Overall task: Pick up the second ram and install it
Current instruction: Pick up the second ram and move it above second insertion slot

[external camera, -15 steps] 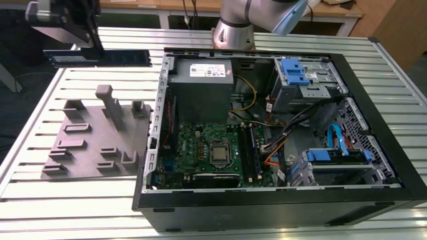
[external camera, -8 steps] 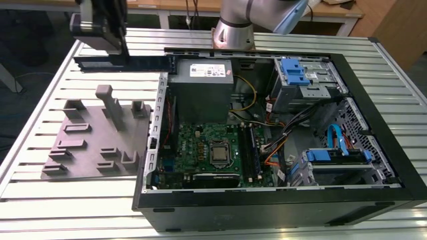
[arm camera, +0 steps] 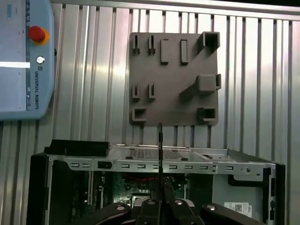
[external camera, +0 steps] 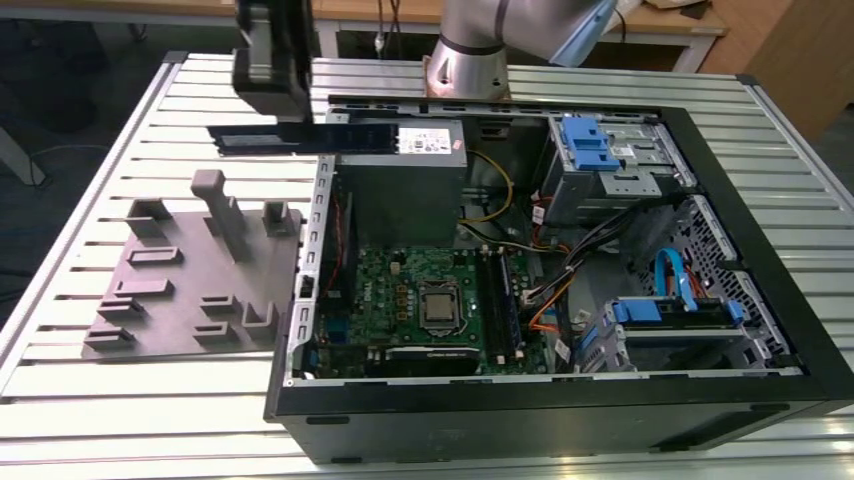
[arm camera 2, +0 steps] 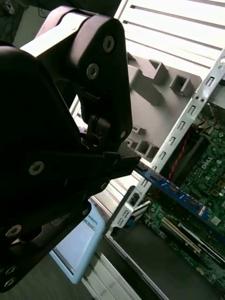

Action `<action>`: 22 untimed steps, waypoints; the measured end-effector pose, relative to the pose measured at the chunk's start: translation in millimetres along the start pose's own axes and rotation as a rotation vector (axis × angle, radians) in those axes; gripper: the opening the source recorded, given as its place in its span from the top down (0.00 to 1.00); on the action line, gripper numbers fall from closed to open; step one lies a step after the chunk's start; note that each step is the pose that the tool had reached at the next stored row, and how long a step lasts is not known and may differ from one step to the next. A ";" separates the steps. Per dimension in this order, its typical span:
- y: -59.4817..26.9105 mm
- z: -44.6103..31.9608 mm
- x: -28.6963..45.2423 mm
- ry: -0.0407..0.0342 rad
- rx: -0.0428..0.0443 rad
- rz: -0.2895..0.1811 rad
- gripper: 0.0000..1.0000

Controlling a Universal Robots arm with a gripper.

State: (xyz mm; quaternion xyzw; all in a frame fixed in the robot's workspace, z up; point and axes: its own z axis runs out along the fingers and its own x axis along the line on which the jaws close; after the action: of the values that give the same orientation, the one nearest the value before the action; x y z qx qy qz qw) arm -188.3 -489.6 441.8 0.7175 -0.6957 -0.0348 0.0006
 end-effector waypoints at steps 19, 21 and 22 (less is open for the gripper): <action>-87.1 13.8 3.5 -0.0001 -0.0058 0.000 0.87; -96.2 16.9 3.9 -0.0001 -0.0064 0.000 0.87; -100.8 18.5 4.1 -0.0002 -0.0064 0.000 0.87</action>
State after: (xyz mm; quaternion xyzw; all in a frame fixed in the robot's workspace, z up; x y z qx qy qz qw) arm -88.5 -489.6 418.1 0.7174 -0.6957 -0.0371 0.0028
